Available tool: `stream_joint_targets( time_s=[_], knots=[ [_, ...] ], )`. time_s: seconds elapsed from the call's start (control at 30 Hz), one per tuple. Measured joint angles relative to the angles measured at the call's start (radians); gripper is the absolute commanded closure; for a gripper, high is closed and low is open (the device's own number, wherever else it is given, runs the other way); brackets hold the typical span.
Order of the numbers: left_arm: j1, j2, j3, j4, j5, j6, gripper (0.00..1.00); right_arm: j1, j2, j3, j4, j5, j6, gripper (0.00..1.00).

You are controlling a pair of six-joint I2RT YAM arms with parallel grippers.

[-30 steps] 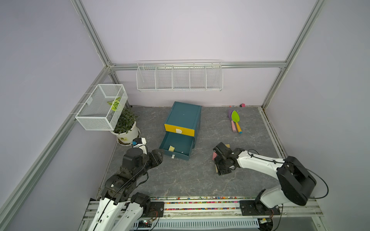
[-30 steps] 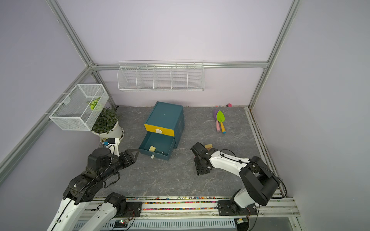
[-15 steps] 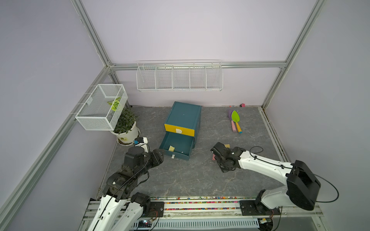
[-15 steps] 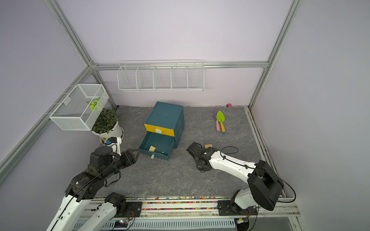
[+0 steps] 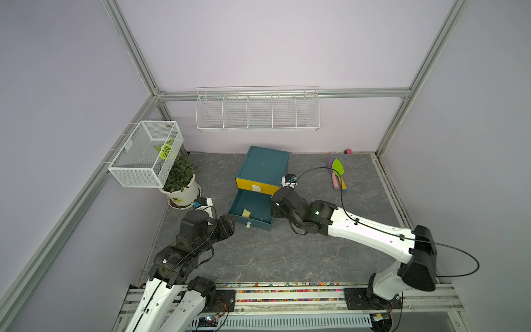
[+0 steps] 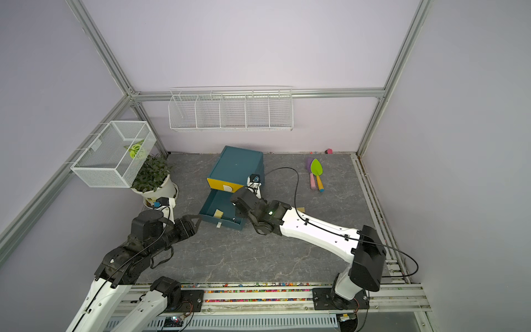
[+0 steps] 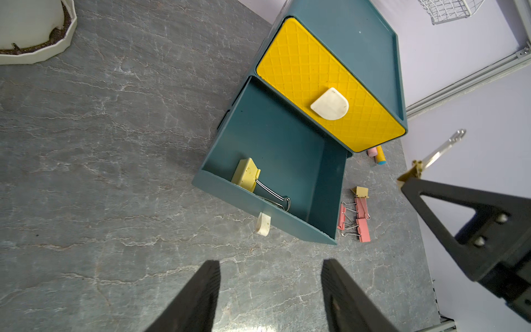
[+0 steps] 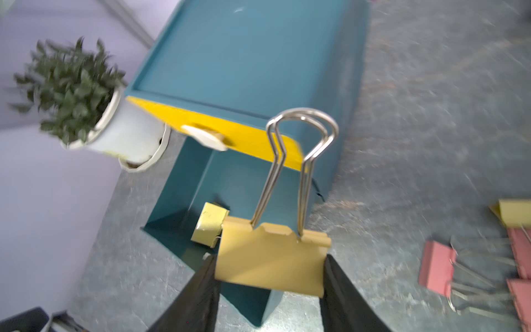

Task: Put the binder clips in the drawer according to color
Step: Place the binder clip in the drawer.

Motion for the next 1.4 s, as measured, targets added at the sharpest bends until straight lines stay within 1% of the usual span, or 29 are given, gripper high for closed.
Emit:
stream_joint_targets(
  time_s=[0.13,0.33,0.43,0.57,0.7,0.8,0.93,1.1,1.3,1.4],
  knots=[
    [0.000,0.000,0.000,-0.003,-0.005,0.000,0.38,0.003,0.124,0.158,-0.067,-0.076,-0.127,0.76],
    [0.000,-0.006,0.000,-0.006,-0.018,0.000,0.38,0.009,0.291,0.352,-0.181,-0.154,-0.220,0.78],
    [0.000,-0.015,0.000,-0.007,-0.020,0.000,0.38,0.009,0.345,0.400,-0.225,-0.171,-0.242,0.77],
    [0.000,-0.023,0.000,-0.010,-0.022,0.000,0.38,0.009,0.386,0.425,-0.261,-0.179,-0.251,0.77],
    [0.000,-0.028,0.000,-0.014,-0.022,-0.001,0.38,0.005,0.423,0.460,-0.291,-0.190,-0.250,0.74],
    [0.000,-0.035,0.000,-0.014,-0.022,-0.004,0.38,-0.001,0.442,0.475,-0.304,-0.194,-0.250,0.68],
    [0.000,-0.039,0.000,-0.014,-0.022,-0.004,0.38,-0.009,0.452,0.490,-0.311,-0.196,-0.250,0.53],
    [0.000,-0.040,0.000,-0.014,-0.021,-0.005,0.38,-0.014,0.457,0.498,-0.314,-0.209,-0.250,0.40],
    [0.000,-0.042,0.000,-0.014,-0.021,-0.005,0.38,-0.014,0.457,0.498,-0.319,-0.223,-0.253,0.31],
    [0.000,-0.042,0.000,-0.014,-0.020,-0.005,0.38,-0.014,0.457,0.498,-0.322,-0.223,-0.255,0.30]
  ],
)
